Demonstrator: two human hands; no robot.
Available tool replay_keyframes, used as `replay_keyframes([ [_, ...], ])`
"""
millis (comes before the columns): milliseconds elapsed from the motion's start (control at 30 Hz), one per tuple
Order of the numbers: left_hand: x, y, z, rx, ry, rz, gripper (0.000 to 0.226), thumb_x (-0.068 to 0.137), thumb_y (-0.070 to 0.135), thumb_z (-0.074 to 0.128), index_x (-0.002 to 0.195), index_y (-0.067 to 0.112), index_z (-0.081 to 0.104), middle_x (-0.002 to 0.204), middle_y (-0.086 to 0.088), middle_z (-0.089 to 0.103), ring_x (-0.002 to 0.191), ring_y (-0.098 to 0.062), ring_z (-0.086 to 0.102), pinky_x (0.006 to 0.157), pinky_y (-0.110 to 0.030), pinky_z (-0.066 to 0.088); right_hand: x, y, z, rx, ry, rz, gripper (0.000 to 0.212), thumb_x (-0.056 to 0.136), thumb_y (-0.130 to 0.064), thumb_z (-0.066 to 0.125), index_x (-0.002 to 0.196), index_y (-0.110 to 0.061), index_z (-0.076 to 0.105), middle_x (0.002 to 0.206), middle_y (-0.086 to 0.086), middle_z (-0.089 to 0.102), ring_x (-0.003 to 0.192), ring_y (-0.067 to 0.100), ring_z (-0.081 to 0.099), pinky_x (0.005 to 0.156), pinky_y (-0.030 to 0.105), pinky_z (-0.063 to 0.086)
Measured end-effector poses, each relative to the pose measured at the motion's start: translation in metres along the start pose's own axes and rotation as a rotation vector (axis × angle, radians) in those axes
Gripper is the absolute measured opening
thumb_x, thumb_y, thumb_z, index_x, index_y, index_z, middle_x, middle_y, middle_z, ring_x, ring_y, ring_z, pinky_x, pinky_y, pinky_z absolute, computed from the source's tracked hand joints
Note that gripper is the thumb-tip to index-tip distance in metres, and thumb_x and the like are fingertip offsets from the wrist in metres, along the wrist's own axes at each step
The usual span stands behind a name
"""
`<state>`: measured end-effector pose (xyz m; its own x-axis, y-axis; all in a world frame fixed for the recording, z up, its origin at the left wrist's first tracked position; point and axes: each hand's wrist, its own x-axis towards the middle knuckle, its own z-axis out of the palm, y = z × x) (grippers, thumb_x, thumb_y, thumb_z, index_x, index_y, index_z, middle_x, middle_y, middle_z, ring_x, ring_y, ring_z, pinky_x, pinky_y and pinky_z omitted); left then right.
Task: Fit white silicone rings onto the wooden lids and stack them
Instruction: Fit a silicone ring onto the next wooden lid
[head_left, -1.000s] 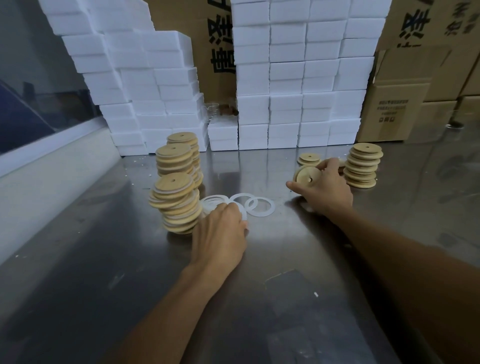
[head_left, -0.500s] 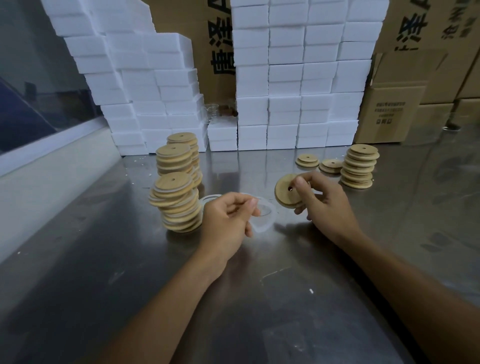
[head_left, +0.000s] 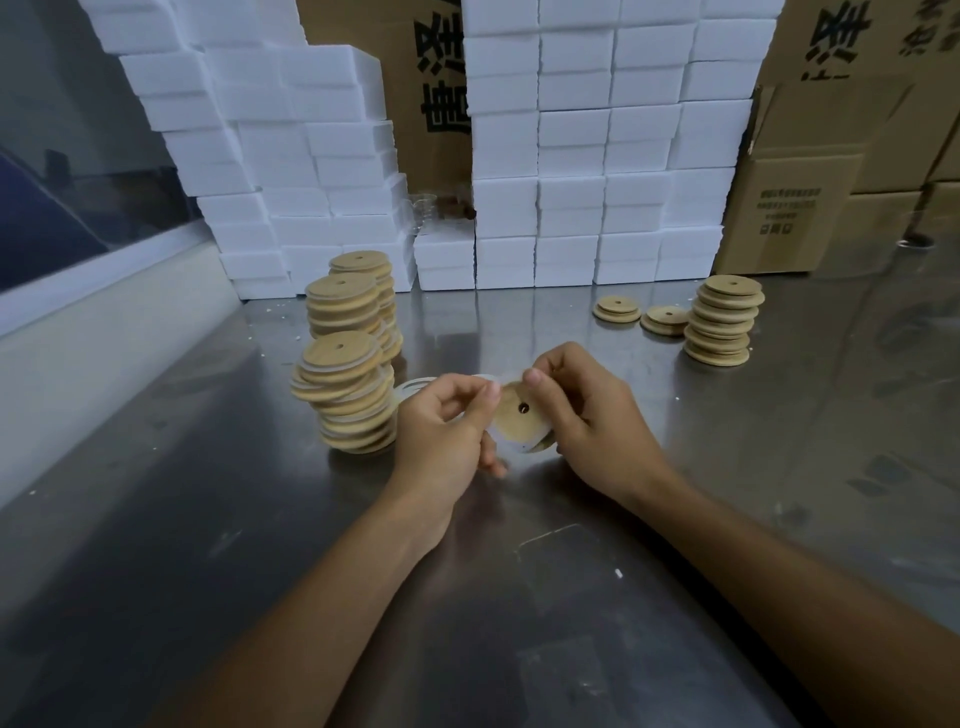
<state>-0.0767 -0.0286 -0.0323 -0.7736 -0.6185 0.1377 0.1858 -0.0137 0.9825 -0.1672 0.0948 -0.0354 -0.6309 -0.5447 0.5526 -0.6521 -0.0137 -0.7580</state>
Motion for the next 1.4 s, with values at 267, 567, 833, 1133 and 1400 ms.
replay_keyframes([
  [267,-0.002,-0.004,0.004,0.148,0.120,0.160,0.015,0.094,0.012,0.063,0.081,0.016,0.059,0.086,-0.010,0.064,0.041,-0.009,0.055,0.047,-0.032,0.054,0.000,0.000,0.002,-0.085,-0.004,-0.001,0.016,0.100,-0.036,0.050,0.093,-0.023,0.055,0.074,-0.004,0.066,0.066,0.010,0.063,0.054,0.028,0.051],
  [567,0.002,-0.001,-0.001,0.140,0.088,0.029,0.018,0.095,0.005,0.060,0.077,0.008,0.059,0.067,-0.007,0.058,0.045,-0.013,0.062,0.050,-0.028,0.055,0.001,0.000,0.001,0.065,-0.013,0.163,0.011,0.096,-0.023,0.061,0.088,-0.016,0.059,0.074,-0.002,0.073,0.063,0.018,0.070,0.044,0.036,0.056],
  [833,0.002,0.003,-0.001,0.061,0.053,-0.025,0.020,0.095,0.001,0.057,0.075,0.003,0.059,0.053,-0.006,0.055,0.041,-0.010,0.051,0.058,-0.037,0.060,0.002,-0.005,-0.006,0.134,-0.022,0.234,0.014,0.096,-0.019,0.062,0.085,-0.010,0.060,0.072,0.007,0.071,0.063,0.028,0.070,0.051,0.038,0.059],
  [1133,0.003,0.002,-0.002,0.099,0.049,0.050,0.020,0.094,0.000,0.059,0.075,0.004,0.058,0.083,-0.020,0.063,0.054,-0.013,0.066,0.055,-0.028,0.058,0.002,-0.010,-0.007,0.166,-0.030,0.256,0.012,0.095,-0.011,0.062,0.087,-0.003,0.058,0.075,0.013,0.072,0.068,0.027,0.072,0.057,0.042,0.061],
  [1400,0.008,0.002,-0.010,0.167,0.022,0.042,0.022,0.092,-0.002,0.061,0.072,0.007,0.057,0.064,-0.012,0.068,0.047,-0.021,0.066,0.065,-0.047,0.062,0.002,-0.011,-0.010,0.213,-0.044,0.283,0.011,0.092,-0.008,0.065,0.083,-0.002,0.060,0.080,0.018,0.073,0.074,0.030,0.074,0.059,0.046,0.062],
])
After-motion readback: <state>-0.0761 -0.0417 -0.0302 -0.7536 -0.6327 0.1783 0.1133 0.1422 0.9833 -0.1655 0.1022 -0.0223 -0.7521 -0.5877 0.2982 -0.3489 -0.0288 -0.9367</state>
